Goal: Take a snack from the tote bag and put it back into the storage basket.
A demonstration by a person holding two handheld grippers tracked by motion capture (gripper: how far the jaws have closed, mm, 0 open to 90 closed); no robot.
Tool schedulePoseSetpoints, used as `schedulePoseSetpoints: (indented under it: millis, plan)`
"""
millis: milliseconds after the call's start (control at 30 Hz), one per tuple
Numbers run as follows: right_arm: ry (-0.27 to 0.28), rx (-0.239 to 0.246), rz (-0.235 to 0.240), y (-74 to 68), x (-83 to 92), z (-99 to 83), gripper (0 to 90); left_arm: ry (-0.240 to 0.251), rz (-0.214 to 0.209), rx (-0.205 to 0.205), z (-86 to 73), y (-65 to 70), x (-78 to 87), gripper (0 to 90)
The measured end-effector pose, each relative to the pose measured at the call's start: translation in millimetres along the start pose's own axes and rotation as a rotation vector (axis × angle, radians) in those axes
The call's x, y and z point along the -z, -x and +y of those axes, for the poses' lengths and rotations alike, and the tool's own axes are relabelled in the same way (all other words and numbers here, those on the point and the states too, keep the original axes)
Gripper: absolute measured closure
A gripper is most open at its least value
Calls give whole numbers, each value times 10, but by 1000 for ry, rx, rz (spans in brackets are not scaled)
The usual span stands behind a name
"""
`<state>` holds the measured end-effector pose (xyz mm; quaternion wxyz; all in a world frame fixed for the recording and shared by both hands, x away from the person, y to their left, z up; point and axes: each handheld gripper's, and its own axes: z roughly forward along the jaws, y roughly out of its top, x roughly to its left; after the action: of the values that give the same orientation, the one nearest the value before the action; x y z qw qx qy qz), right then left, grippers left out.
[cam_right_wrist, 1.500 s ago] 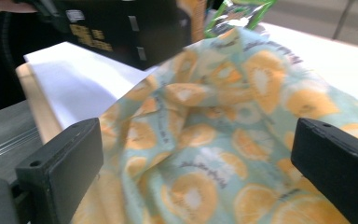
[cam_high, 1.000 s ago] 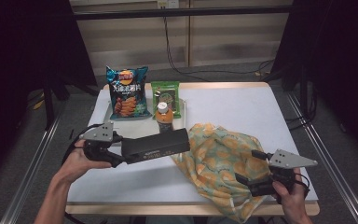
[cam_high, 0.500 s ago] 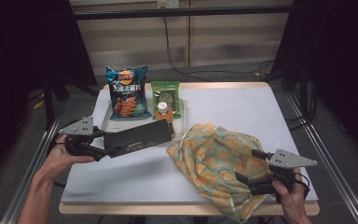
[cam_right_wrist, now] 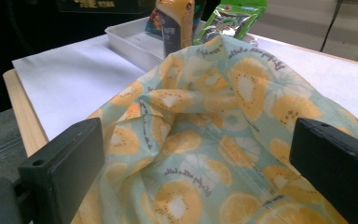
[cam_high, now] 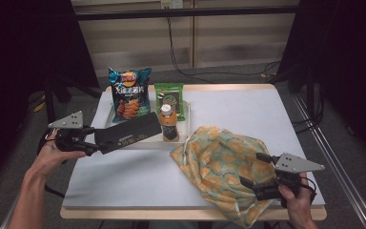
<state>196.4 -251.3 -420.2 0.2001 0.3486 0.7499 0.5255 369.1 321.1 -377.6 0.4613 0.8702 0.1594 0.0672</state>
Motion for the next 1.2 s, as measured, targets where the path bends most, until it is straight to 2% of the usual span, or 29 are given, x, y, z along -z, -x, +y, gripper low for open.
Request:
schedulePoseSetpoints:
  millis: [300,467,633,700,867,1000,1200]
  plan:
    - [3,5,23,-17,9,5,24,-19,10,21,5,-182,-36,426]
    - [2,1,20,-25,17,7,24,-27,17,16,33,-226,-53,426]
    - [3,7,24,-24,10,2,24,-31,23,29,27,-277,-79,426]
    - [1,5,24,-29,15,3,24,-51,27,31,23,-301,-102,426]
    - [2,7,28,-29,13,2,24,-55,29,43,-3,-361,-133,425]
    - [-1,3,28,-30,7,-6,24,-91,35,43,-18,-404,-168,426]
    - [2,8,32,-30,12,-4,24,-108,42,63,-65,-466,-231,426]
